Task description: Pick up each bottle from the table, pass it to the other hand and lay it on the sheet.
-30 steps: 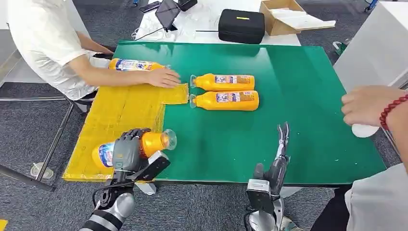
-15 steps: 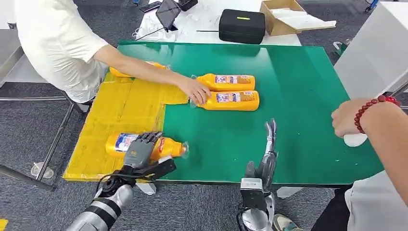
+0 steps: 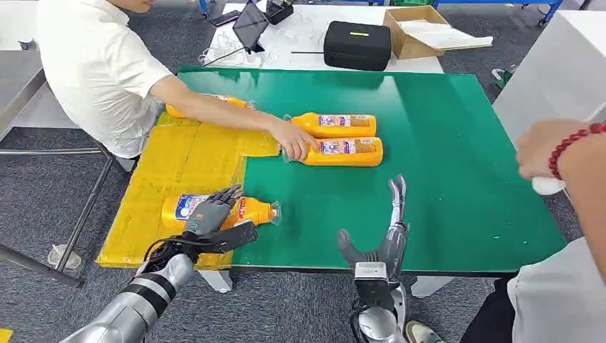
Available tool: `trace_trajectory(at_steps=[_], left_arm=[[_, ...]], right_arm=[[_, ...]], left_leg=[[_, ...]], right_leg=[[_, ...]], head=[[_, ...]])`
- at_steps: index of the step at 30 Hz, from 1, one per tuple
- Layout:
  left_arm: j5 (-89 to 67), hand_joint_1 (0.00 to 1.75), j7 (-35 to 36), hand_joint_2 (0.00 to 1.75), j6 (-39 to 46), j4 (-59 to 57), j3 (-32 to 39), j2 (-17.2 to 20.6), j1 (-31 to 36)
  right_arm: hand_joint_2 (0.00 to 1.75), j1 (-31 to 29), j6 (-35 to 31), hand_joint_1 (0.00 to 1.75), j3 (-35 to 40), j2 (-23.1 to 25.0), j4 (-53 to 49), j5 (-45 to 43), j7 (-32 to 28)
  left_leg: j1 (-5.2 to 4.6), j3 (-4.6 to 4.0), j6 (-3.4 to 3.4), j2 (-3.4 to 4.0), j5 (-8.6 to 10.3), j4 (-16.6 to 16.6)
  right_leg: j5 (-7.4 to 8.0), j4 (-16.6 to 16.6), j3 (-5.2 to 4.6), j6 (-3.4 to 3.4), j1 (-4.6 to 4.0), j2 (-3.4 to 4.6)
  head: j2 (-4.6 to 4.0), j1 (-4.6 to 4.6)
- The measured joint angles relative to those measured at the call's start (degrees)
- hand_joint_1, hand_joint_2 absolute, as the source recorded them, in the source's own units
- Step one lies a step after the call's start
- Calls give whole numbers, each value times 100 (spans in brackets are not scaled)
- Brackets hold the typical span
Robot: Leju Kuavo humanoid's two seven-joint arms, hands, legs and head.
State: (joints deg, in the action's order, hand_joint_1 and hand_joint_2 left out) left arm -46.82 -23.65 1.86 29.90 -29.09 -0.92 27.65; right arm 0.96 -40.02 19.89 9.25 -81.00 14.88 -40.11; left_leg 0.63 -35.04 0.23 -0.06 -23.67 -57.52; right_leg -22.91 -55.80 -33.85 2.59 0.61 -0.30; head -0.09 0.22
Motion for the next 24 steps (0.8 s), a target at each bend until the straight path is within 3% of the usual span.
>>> trace_trajectory(at_steps=[14, 16, 24], left_arm=[[317, 0, -564, 175, 746, 473, 33, -44, -374], [727, 0, -660, 175, 1120, 1605, 114, -182, -1024], [975, 0, -937, 175, 1565, 3057, 107, -402, -1636]], right_arm=[[175, 16, 0, 0, -9, -20, 7, 131, 0], [175, 106, -2, 0, -59, -20, -26, 221, 0], [175, 181, -2, 0, -136, -17, -44, 360, 0]], left_leg=[[0, -5, 7, 10, 27, -3], [0, -56, 11, 13, 29, -7], [-1, -95, 14, 12, 24, -8]], right_leg=[[24, -4, -22, -9, 0, 4], [24, -4, -64, -2, 3, 2], [22, -3, -106, 1, 2, 2]], head=[[0, 0], [0, 0], [0, 0]])
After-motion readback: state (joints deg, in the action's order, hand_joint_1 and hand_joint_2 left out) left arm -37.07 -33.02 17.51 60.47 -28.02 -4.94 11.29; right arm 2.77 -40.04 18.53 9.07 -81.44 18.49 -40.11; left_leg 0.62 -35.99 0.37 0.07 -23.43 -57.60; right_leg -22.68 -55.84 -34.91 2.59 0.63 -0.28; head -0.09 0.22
